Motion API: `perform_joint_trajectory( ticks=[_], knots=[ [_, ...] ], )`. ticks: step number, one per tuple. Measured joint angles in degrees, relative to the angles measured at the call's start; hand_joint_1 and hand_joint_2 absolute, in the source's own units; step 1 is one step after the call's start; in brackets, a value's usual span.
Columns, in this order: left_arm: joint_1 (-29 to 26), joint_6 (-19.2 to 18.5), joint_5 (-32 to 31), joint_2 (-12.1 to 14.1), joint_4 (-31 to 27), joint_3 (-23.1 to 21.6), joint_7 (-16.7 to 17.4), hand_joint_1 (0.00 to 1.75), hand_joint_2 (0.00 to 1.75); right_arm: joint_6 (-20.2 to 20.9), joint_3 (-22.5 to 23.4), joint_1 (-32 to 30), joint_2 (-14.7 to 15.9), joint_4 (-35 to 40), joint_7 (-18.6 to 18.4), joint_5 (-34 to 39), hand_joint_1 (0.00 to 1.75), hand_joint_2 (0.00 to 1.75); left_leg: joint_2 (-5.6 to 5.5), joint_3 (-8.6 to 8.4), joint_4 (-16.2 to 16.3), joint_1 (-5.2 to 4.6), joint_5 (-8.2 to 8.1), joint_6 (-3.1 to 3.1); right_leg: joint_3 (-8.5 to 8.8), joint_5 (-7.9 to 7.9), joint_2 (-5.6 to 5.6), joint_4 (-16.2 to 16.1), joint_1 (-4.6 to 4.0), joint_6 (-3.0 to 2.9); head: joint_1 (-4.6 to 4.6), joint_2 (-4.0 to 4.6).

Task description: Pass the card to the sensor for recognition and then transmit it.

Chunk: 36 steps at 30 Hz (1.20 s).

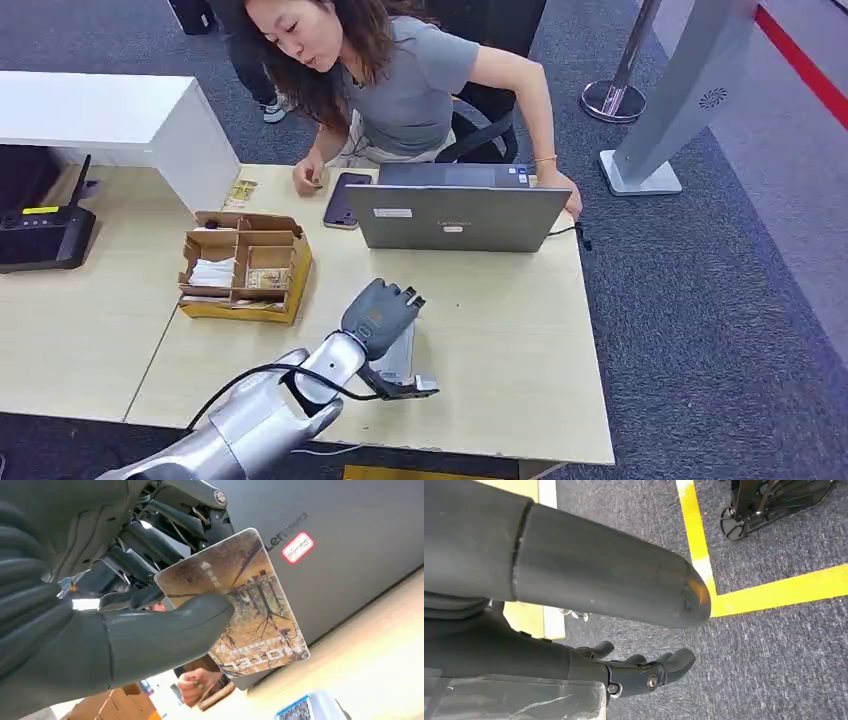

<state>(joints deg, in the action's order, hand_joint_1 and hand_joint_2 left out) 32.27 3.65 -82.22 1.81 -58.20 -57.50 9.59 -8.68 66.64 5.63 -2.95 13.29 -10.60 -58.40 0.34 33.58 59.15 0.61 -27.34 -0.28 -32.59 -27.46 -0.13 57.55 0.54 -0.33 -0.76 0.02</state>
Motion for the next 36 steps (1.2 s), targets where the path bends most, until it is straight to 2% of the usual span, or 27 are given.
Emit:
perform_joint_trajectory(
  ticks=[13, 25, 30, 36],
  knots=[
    [-1.0, 0.3, -4.5, 1.2, -0.9, -3.0, 1.9, 1.75, 1.75, 0.0, 0.8, 0.0, 0.0, 0.0, 0.0, 0.5, 0.0, 0.0, 0.0, 0.0, 0.0, 0.0, 0.0, 0.0, 0.0, 0.0, 0.0, 0.0, 0.0, 0.0, 0.0, 0.0],
    [-1.5, 0.4, -5.2, 1.6, -2.6, -4.8, 5.6, 1.75, 1.75, -0.1, 1.0, 0.0, -0.2, -0.2, 0.0, 0.8, 0.0, 0.0, 0.0, 0.0, 0.0, 0.0, 0.0, 0.0, 0.0, 0.0, 0.0, 0.0, 0.0, 0.0, 0.0, 0.0],
    [-2.1, -0.7, -5.2, 1.6, -3.5, -5.7, 8.5, 1.75, 1.75, -0.3, 1.5, 0.0, -0.4, -0.2, -0.1, 1.6, 0.0, 0.0, 0.0, 0.0, 0.0, 0.0, 0.0, 0.0, 0.0, 0.0, 0.0, 0.0, 0.0, 0.0, 0.02, 0.0],
    [-3.3, -1.9, -5.2, 1.4, -5.0, -6.4, 9.8, 1.75, 1.75, -0.5, 2.3, -0.1, -0.6, -0.2, -0.2, 2.5, 0.0, 0.0, 0.0, 0.0, 0.0, 0.0, 0.0, 0.0, 0.0, 0.0, 0.0, 0.0, 0.0, 0.0, 0.0, 0.0]
  ],
)
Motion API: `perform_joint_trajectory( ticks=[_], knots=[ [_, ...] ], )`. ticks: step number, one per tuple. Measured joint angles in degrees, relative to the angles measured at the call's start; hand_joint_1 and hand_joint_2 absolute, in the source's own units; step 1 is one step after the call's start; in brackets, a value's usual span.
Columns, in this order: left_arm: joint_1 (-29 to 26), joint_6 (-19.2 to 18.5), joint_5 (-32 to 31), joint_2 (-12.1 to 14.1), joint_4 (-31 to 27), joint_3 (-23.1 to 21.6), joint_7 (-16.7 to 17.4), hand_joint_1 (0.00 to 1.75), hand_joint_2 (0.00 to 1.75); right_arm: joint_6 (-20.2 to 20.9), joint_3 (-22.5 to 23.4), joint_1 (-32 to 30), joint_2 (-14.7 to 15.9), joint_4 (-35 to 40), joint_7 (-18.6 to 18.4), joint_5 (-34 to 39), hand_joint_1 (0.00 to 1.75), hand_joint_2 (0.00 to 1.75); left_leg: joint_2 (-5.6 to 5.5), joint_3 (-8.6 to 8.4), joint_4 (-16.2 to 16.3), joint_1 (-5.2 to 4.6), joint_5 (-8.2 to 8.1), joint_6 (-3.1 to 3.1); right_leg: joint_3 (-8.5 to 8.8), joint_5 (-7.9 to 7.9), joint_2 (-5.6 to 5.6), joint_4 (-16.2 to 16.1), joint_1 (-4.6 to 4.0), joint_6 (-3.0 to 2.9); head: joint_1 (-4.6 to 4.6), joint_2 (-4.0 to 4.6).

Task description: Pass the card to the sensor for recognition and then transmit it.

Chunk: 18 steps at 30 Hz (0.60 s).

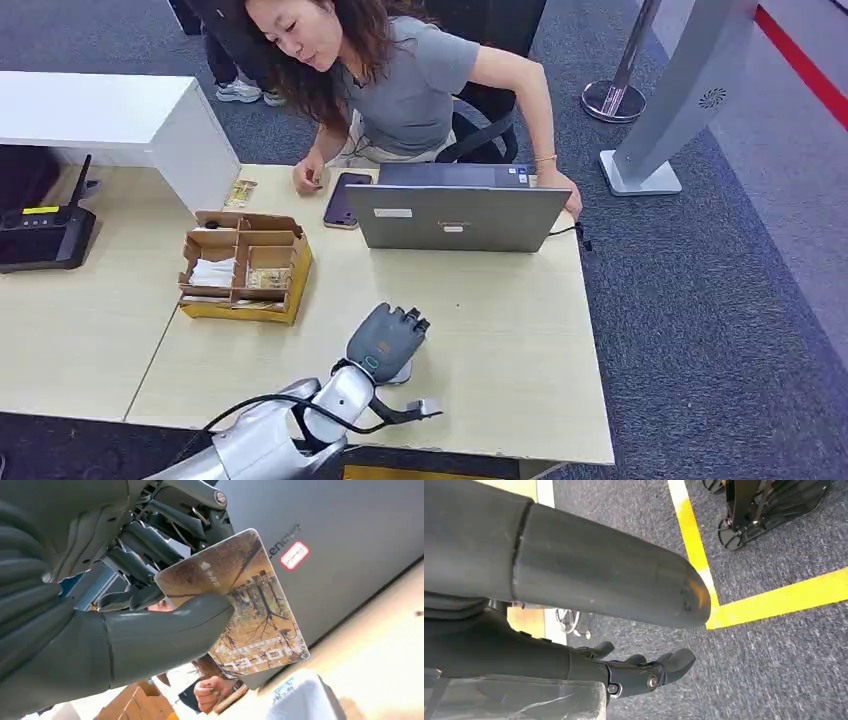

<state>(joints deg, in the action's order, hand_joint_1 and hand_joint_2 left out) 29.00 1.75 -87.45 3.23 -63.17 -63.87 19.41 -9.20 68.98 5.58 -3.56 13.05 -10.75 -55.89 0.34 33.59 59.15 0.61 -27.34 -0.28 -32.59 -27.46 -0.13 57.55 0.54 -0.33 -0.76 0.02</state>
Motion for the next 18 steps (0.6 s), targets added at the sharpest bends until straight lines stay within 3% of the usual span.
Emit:
perform_joint_trajectory(
  ticks=[18],
  knots=[
    [-0.7, -0.9, 0.0, -0.3, -0.9, -0.4, 0.2, 1.75, 1.75, -0.2, 0.2, 0.0, -0.1, 0.0, 0.0, 0.0, 0.0, 0.0, 0.0, 0.0, 0.0, 0.0, 0.0, 0.0, 0.0, 0.0, 0.0, 0.0, 0.0, 0.0, 0.02, 0.0]
  ],
)
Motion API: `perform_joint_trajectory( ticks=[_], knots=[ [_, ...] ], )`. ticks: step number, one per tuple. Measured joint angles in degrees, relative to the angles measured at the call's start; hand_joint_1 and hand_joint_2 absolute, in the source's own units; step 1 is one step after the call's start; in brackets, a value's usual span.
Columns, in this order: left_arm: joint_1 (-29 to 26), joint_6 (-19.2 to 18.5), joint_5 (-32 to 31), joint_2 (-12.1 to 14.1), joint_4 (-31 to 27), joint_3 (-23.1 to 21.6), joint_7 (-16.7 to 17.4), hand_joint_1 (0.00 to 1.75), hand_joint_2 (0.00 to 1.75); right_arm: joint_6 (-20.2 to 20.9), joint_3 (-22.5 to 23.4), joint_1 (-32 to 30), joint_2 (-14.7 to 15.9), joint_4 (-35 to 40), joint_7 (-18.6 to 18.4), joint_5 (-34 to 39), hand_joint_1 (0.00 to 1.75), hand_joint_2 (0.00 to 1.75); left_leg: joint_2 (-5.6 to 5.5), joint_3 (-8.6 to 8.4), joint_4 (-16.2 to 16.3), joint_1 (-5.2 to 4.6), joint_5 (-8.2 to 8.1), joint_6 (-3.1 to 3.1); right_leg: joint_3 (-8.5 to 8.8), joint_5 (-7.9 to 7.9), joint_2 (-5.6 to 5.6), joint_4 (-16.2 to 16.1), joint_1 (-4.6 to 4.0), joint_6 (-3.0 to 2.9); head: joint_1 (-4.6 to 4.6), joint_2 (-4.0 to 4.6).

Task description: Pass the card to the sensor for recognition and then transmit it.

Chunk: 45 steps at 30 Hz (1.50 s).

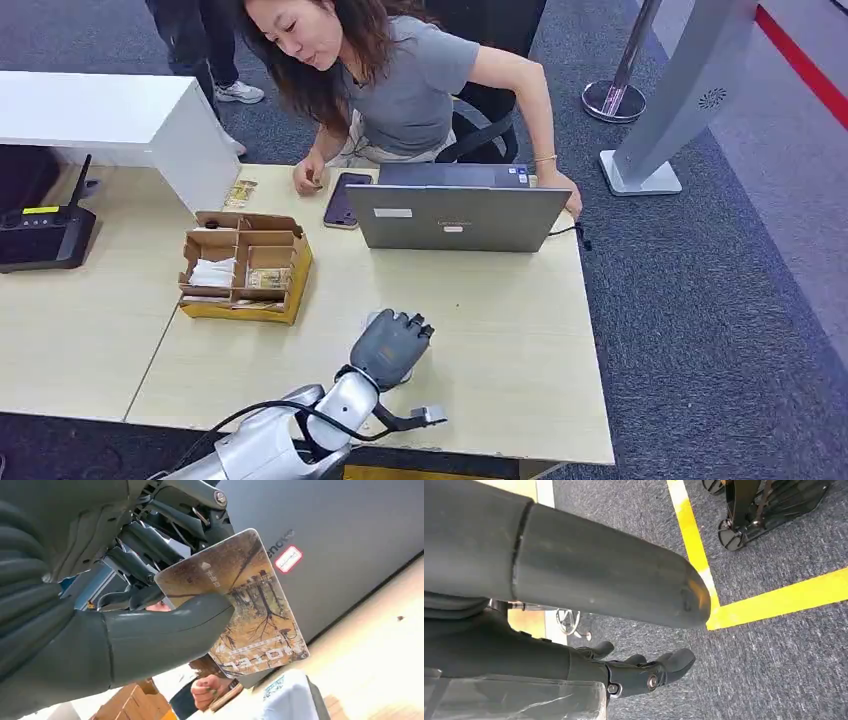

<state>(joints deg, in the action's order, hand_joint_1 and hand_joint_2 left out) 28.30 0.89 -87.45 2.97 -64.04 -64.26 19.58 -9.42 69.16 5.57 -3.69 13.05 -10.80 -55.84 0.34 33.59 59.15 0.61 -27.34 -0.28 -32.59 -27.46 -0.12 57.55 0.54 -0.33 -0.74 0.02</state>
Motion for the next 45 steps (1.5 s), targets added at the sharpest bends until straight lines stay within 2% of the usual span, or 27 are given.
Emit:
perform_joint_trajectory(
  ticks=[13, 26, 45],
  knots=[
    [-1.4, -3.5, 0.0, 0.3, -1.6, -0.1, 0.5, 1.75, 1.75, -0.5, 1.4, -0.1, -0.3, 0.0, -0.1, 1.4, 0.0, 0.0, 0.0, 0.0, 0.0, 0.0, 0.0, 0.0, 0.0, 0.0, 0.0, 0.0, 0.0, 0.0, 0.0, 0.0],
    [-2.2, -3.9, 0.0, 1.8, -3.7, -0.2, 1.3, 1.75, 1.75, -0.5, 2.0, -0.3, -0.6, 0.0, -0.5, 2.0, 0.0, 0.0, 0.0, 0.0, 0.0, 0.0, 0.0, 0.0, 0.0, 0.0, 0.0, 0.0, 0.0, 0.0, 0.0, 0.0],
    [-2.2, -4.0, 0.0, 2.3, -3.9, -0.2, 1.4, 1.75, 1.75, -0.5, 2.5, -0.3, -0.7, 0.0, -0.4, 2.0, 0.0, 0.0, 0.0, 0.0, 0.0, 0.0, 0.0, 0.0, 0.0, 0.0, 0.0, 0.0, 0.0, 0.0, 0.0, 0.0]
  ],
)
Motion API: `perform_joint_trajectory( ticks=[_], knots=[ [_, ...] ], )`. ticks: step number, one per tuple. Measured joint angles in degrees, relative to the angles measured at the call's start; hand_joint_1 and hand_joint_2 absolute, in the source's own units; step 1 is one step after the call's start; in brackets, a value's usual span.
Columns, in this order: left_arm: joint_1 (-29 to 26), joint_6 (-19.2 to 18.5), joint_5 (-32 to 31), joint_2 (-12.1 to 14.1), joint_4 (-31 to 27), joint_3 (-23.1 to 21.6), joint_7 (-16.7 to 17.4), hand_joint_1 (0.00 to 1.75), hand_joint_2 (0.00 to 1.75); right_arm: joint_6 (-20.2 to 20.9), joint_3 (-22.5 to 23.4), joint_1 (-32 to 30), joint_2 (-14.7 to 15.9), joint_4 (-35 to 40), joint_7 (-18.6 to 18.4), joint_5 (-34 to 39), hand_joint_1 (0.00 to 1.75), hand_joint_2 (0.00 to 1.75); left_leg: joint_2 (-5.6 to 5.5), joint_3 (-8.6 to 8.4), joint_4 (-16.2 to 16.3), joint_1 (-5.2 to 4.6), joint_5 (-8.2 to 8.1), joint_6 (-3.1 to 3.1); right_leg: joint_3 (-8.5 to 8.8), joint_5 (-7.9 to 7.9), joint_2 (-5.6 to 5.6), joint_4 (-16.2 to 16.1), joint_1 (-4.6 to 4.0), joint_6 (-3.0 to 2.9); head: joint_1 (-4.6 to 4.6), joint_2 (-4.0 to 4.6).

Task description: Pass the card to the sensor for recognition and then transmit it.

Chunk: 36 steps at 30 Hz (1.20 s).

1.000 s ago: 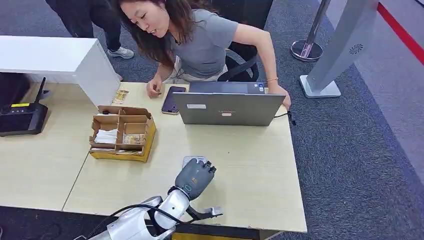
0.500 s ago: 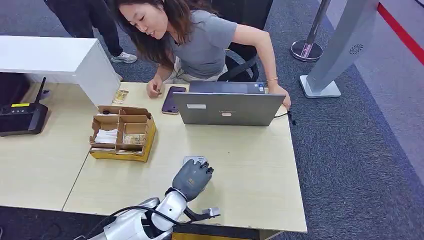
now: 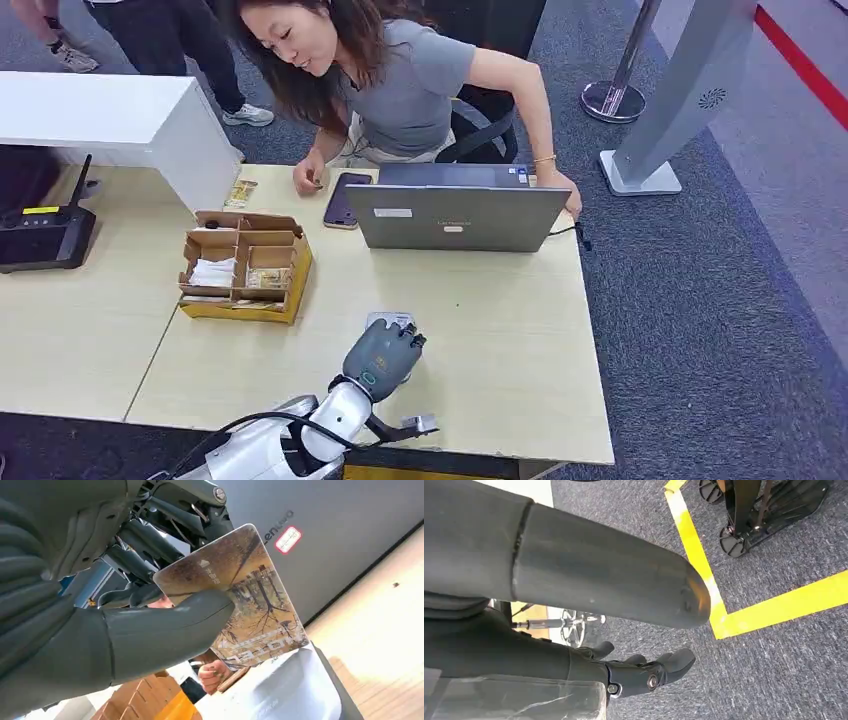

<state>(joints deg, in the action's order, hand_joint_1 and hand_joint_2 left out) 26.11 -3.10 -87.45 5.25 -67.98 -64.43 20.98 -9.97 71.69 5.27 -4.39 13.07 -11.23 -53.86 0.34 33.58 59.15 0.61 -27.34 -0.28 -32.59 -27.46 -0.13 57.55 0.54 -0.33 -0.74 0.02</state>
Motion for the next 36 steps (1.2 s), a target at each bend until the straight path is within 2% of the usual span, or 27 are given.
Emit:
perform_joint_trajectory(
  ticks=[17, 32, 36],
  knots=[
    [0.0, -0.8, 0.0, 1.4, 0.0, 0.0, 4.6, 1.75, 1.75, 0.3, 0.1, 0.0, -0.1, 0.0, -0.1, 0.1, 0.0, 0.0, 0.0, 0.0, 0.0, 0.0, 0.0, 0.0, 0.0, 0.0, 0.0, 0.0, 0.0, 0.0, -0.02, 0.0],
    [0.0, -1.4, 0.0, 1.4, -0.1, -0.2, 5.2, 1.75, 1.75, 0.9, 0.2, 0.0, -0.3, 0.0, -0.1, 0.8, 0.0, 0.0, 0.0, 0.0, 0.0, 0.0, 0.0, 0.0, 0.0, 0.0, 0.0, 0.0, 0.0, 0.0, 0.0, 0.0],
    [0.0, 1.6, 0.0, 1.0, -0.1, -0.2, 6.0, 1.75, 1.75, 1.1, 0.2, 0.0, -0.3, 0.0, -0.1, 0.7, 0.0, 0.0, 0.0, 0.0, 0.0, 0.0, 0.0, 0.0, 0.0, 0.0, 0.0, 0.0, 0.0, 0.0, 0.0, 0.0]
  ],
)
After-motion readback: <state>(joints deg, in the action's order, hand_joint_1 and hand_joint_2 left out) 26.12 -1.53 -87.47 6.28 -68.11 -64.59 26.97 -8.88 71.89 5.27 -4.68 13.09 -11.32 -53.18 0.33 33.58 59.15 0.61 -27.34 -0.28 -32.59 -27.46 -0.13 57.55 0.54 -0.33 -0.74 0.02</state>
